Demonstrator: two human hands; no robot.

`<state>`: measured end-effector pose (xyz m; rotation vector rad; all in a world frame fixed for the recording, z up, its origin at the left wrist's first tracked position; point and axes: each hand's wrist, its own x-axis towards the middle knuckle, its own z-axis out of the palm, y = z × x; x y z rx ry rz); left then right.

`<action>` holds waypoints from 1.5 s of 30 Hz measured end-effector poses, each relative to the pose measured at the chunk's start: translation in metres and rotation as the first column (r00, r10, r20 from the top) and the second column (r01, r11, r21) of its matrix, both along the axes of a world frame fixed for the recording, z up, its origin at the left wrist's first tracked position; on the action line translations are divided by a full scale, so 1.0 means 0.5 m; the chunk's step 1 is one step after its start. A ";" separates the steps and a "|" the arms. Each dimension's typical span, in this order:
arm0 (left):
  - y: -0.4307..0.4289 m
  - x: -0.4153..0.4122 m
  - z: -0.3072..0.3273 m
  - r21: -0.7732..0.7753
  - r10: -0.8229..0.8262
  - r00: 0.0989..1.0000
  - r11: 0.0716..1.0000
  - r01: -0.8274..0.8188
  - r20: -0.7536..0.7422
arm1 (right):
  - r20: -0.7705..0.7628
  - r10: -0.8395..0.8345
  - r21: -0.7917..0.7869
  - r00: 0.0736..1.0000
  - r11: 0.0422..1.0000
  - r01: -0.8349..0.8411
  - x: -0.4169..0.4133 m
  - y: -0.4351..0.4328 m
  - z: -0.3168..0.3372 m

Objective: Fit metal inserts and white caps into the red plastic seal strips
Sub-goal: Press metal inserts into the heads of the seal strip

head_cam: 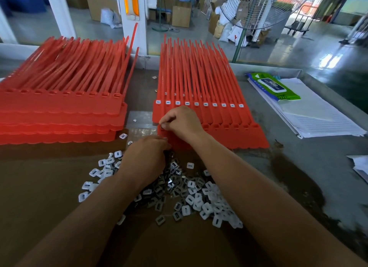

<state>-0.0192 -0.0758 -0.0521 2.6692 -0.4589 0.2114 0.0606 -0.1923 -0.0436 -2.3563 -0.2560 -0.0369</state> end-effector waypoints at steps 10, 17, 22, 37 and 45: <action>-0.002 -0.001 0.002 -0.002 -0.003 1.000 1.000 0.003 0.016 | -0.001 -0.032 0.024 0.999 0.999 0.032 -0.003 0.003 -0.001; 0.000 0.000 0.000 -0.008 -0.006 1.000 1.000 0.007 0.024 | -0.016 -0.078 0.026 0.997 0.997 0.078 0.004 0.008 0.003; 0.000 0.001 -0.003 -0.033 -0.007 0.999 0.999 0.008 0.031 | -0.065 -0.073 -0.012 0.995 0.997 0.072 0.012 0.007 0.007; 0.005 0.001 -0.006 -0.067 -0.005 1.000 0.998 0.006 0.029 | -0.045 0.154 -0.156 0.987 0.975 -0.159 -0.062 -0.051 0.053; 0.004 0.008 -0.009 -0.074 0.012 1.000 0.997 -0.012 -0.001 | -0.041 0.347 -0.282 0.937 0.896 -0.344 -0.129 -0.073 0.043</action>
